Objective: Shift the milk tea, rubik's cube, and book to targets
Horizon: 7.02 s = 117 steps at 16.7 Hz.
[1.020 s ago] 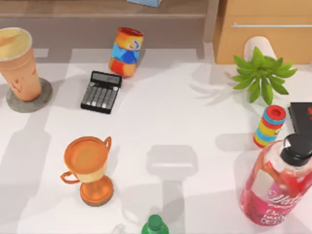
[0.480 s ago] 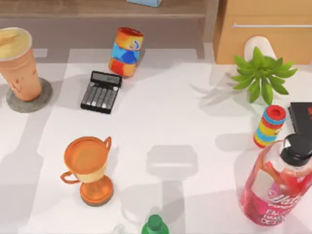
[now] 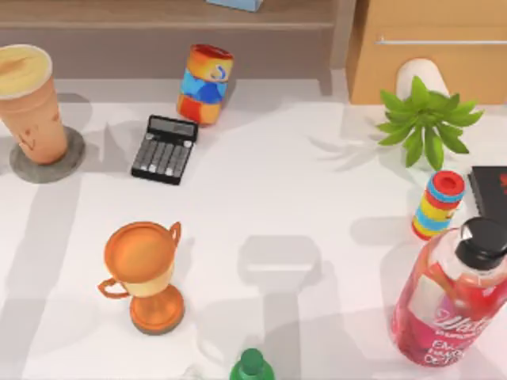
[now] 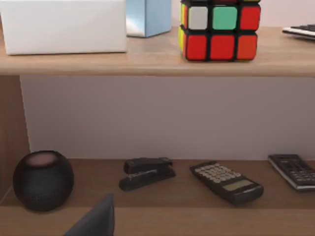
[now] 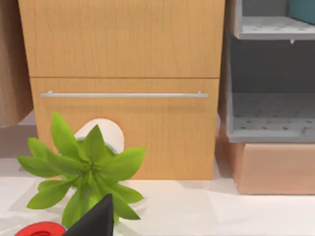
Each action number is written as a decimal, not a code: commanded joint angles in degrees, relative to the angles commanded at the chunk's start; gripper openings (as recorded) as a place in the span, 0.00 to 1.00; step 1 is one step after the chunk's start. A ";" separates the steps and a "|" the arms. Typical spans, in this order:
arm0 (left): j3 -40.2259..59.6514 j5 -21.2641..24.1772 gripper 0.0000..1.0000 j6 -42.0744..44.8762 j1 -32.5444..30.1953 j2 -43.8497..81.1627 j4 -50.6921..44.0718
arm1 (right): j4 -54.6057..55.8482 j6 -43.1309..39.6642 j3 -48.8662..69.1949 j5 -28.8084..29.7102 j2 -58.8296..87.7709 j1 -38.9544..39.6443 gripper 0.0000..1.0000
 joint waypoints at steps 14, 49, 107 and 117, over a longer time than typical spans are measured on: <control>-47.35 1.78 1.00 -0.40 2.60 -49.69 -3.16 | 0.00 0.00 0.00 0.00 0.00 0.00 1.00; -47.35 1.78 1.00 -0.40 2.60 -49.69 -3.16 | 34.99 -0.46 79.47 -22.47 114.38 -24.17 1.00; -47.35 1.78 1.00 -0.40 2.60 -49.69 -3.16 | 45.92 26.79 56.47 -20.08 92.30 -32.37 0.00; -47.35 1.78 1.00 -0.40 2.60 -49.69 -3.16 | 48.22 76.67 20.85 -11.68 88.90 -19.16 0.00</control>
